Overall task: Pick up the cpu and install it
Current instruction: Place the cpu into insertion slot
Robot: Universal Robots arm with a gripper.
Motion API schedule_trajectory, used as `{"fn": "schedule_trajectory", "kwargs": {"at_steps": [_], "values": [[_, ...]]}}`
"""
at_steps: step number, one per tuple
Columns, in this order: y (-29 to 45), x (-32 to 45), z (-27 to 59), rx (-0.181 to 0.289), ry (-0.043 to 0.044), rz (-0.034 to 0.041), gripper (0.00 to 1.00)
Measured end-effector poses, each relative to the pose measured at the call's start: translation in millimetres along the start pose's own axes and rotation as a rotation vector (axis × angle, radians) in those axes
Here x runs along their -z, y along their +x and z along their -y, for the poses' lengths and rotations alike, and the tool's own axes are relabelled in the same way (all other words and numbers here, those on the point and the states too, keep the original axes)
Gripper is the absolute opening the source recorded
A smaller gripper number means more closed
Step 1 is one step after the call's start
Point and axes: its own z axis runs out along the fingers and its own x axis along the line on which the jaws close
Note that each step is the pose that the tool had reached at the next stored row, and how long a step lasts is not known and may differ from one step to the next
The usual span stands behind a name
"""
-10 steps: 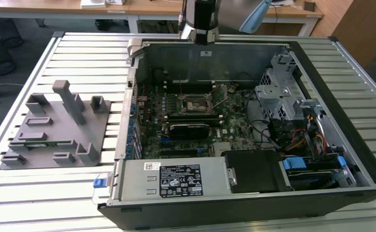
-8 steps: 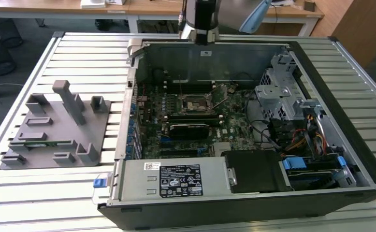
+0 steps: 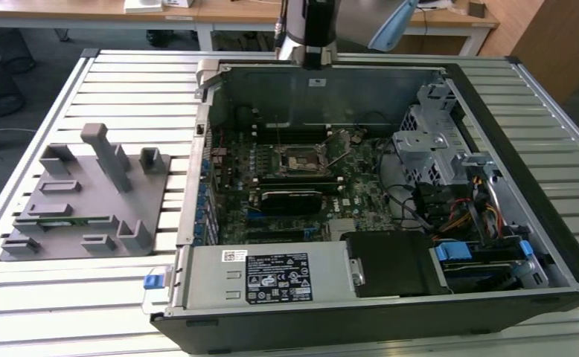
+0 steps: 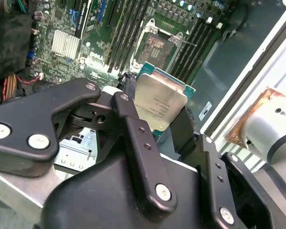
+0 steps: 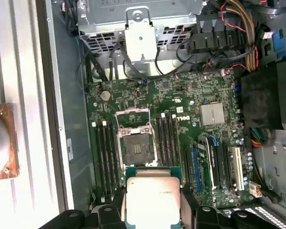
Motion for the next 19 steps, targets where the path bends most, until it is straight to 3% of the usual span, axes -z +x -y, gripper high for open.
{"fn": "schedule_trajectory", "kwargs": {"at_steps": [5, 9, 17, 19], "values": [[0.0, -0.3, 0.0, 0.049, -0.0007, -0.0003, 0.54], [0.0, -0.5, 0.1, 0.005, -0.0001, -0.0001, 0.54], [0.0, -0.5, 0.0, 0.010, -0.0001, -0.0001, 0.54], [0.0, -0.8, 0.0, 0.034, -0.0005, -0.0003, 0.54]]}}
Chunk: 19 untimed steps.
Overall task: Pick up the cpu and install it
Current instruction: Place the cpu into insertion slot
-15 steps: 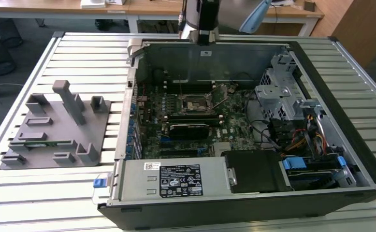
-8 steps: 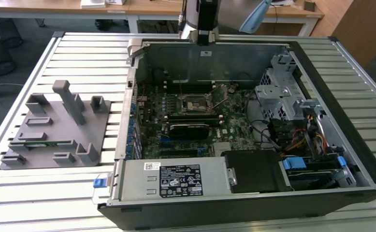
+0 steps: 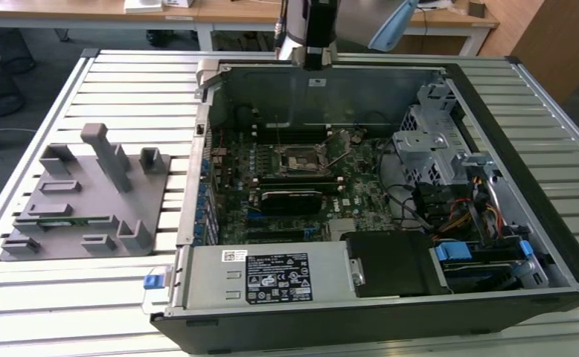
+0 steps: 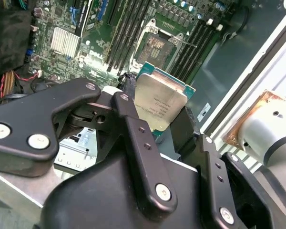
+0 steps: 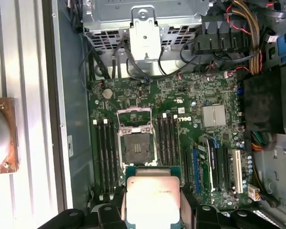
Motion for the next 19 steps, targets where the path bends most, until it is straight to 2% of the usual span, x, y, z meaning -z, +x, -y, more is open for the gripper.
{"fn": "schedule_trajectory", "kwargs": {"at_steps": [3, 9, 14, 19], "values": [[0.1, -1.3, 0.1, 0.023, -0.0003, -0.0002, 0.54], [0.5, -11.9, 0.1, 0.030, -0.0005, -0.0003, 0.54], [0.6, -19.2, 0.2, 0.097, -0.0014, -0.0006, 0.54], [0.6, -21.6, 0.3, 0.098, -0.0017, 0.0004, 0.54]]}}
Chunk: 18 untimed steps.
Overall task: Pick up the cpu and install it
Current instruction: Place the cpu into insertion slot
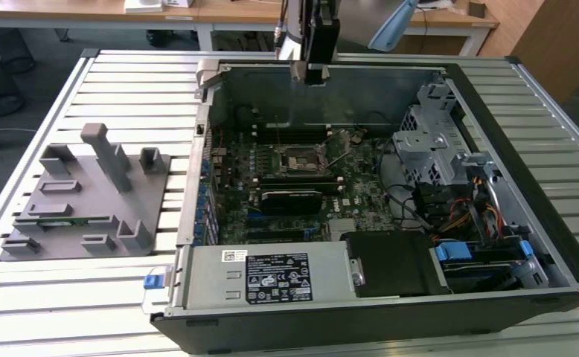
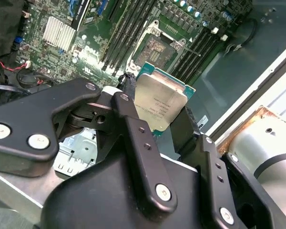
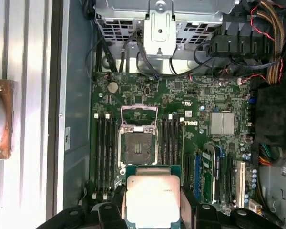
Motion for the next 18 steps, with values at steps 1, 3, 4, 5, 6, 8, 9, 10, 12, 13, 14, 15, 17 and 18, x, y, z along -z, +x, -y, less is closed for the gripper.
{"fn": "schedule_trajectory", "kwargs": {"at_steps": [1, 3, 4, 5, 6, 8, 9, 10, 12, 13, 14, 15, 17, 18], "values": [[0.0, -0.6, 0.0, 0.000, -0.0001, -0.0001, 0.54], [0.0, -1.8, 0.0, 0.000, -0.0001, -0.0005, 0.54], [0.1, -2.3, 0.0, 0.000, -0.0001, -0.0005, 0.54], [0.1, -2.7, 0.0, 0.000, 0.0000, -0.0005, 0.54], [0.1, -3.2, 0.0, 0.000, 0.0000, -0.0006, 0.54], [0.1, -4.6, 0.0, 0.000, 0.0000, -0.0005, 0.54], [0.1, -5.0, 0.0, 0.000, 0.0000, -0.0005, 0.54], [0.1, -5.4, 0.0, 0.000, 0.0000, -0.0005, 0.54], [0.1, -6.4, 0.0, 0.000, 0.0000, -0.0006, 0.54], [0.1, -6.9, 0.0, 0.000, -0.0001, -0.0006, 0.54], [0.1, -7.4, 0.0, 0.000, 0.0000, -0.0005, 0.54], [0.1, -7.9, 0.0, 0.000, 0.0000, -0.0005, 0.54], [0.1, -9.0, 0.1, 0.000, 0.0000, -0.0006, 0.54], [0.1, -9.7, 0.0, 0.000, -0.0001, -0.0006, 0.54]]}}
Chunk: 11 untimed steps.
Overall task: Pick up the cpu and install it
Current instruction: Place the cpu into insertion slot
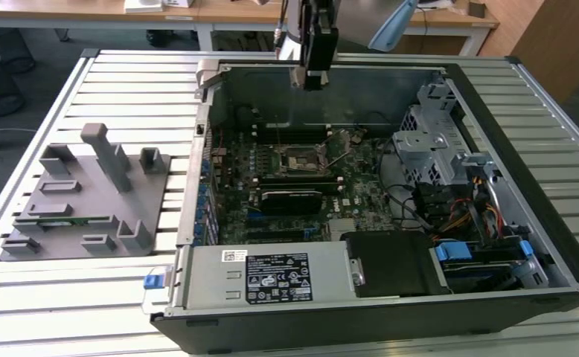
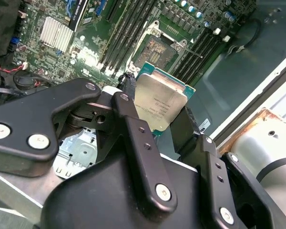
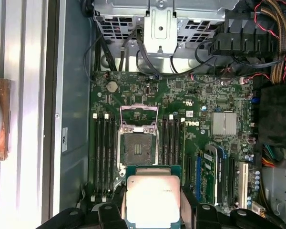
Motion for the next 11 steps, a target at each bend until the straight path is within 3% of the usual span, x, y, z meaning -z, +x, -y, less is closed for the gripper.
{"fn": "schedule_trajectory", "kwargs": {"at_steps": [11], "values": [[0.2, -11.0, 0.1, 0.000, 0.0000, 0.0000, 0.54]]}}
